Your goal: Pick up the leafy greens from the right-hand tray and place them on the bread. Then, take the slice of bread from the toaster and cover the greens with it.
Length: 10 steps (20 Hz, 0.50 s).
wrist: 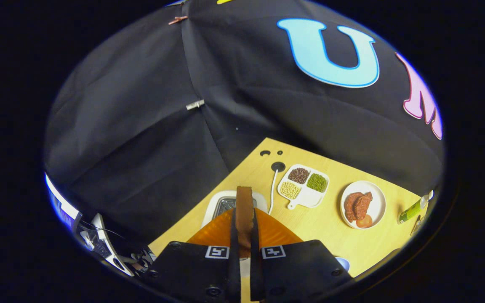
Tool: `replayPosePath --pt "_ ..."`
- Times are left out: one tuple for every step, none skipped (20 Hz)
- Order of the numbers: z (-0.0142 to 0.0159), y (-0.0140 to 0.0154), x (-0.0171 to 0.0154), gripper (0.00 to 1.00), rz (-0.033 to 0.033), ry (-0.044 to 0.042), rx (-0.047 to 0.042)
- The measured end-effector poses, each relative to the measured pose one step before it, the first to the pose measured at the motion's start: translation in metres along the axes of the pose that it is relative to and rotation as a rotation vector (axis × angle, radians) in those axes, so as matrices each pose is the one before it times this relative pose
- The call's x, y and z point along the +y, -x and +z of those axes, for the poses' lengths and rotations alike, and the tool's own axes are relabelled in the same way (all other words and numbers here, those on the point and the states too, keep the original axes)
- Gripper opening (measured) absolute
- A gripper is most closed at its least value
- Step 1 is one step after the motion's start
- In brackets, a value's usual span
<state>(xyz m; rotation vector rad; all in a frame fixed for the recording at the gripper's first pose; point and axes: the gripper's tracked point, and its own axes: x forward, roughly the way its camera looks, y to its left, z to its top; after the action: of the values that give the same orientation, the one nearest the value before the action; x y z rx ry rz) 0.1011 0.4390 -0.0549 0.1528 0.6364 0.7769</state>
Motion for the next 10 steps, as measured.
replayPosePath --pt "0.00486 0.01411 -0.00314 0.13 0.01056 -0.01657 -0.02377" --pt "0.00132 0.01688 -0.00331 0.13 0.01079 -0.0145 -0.01929" --pt "0.00094 0.01735 -0.00756 0.13 0.00082 -0.01618 -0.01992" --pt "-0.0007 0.01707 -0.00955 0.13 -0.00785 -0.01708 -0.02281" --pt "-0.0023 0.0175 -0.01345 0.13 -0.02074 -0.01642 -0.01956" --pt "-0.00408 0.01484 -0.01302 0.13 -0.02089 -0.01972 -0.01855" --pt "-0.00607 0.01522 -0.01591 0.13 -0.02751 -0.01694 -0.01417" --pt "-0.00752 0.01389 -0.01849 0.13 -0.03903 -0.00915 -0.01187" --pt "-0.00672 0.0117 -0.02077 0.13 -0.04251 -0.00531 -0.01004" --pt "-0.00787 0.00938 -0.02008 0.13 -0.04583 -0.00413 -0.00426"
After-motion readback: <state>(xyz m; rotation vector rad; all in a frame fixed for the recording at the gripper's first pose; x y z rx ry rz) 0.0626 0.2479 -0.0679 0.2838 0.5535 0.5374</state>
